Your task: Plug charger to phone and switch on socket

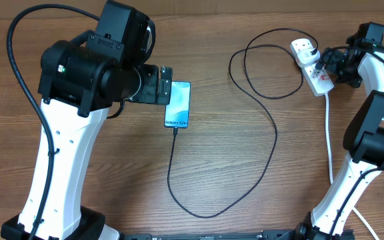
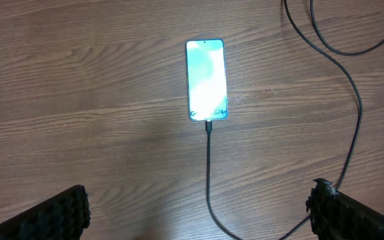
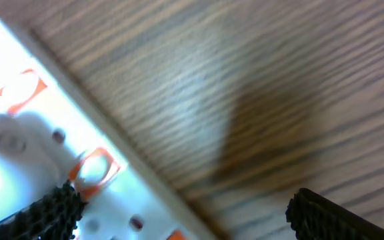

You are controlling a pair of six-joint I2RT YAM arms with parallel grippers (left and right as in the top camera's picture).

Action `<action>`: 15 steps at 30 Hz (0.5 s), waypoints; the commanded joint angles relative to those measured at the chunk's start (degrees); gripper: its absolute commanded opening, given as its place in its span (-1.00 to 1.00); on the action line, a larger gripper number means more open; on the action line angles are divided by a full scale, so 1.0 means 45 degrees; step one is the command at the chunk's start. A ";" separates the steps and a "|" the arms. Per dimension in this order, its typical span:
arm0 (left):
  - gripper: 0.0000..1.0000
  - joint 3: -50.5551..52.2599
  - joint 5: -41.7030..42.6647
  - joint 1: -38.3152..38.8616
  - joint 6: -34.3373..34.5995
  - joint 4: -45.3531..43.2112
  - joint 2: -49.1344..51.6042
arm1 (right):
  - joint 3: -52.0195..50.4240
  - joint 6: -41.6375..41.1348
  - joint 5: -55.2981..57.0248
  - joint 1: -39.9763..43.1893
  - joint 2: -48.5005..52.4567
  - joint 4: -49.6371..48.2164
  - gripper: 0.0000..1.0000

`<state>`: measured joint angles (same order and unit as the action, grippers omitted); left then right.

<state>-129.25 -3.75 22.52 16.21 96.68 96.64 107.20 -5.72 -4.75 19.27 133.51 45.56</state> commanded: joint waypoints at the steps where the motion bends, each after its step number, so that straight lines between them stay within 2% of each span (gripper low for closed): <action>1: 1.00 0.0049 -0.0253 0.0000 0.0160 0.0010 0.0024 | -0.0044 0.0170 -0.0355 -0.0112 -0.0296 0.0350 1.00; 6: 1.00 0.0049 -0.0253 0.0000 0.0160 0.0010 0.0024 | -0.0044 -0.1132 -0.0199 0.0277 -0.1919 0.1234 1.00; 12: 0.99 0.0049 -0.0253 0.0000 0.0160 0.0010 0.0024 | -0.0044 -0.1413 -0.0272 0.0364 -0.4376 0.2895 1.00; 15: 1.00 0.0049 -0.0253 0.0000 0.0160 0.0010 0.0024 | -0.0044 -0.1409 -0.1083 0.0253 -0.5673 0.4090 1.00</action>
<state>-129.25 -3.77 22.52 16.21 96.68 96.64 106.56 -11.07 -6.13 20.99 115.39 60.95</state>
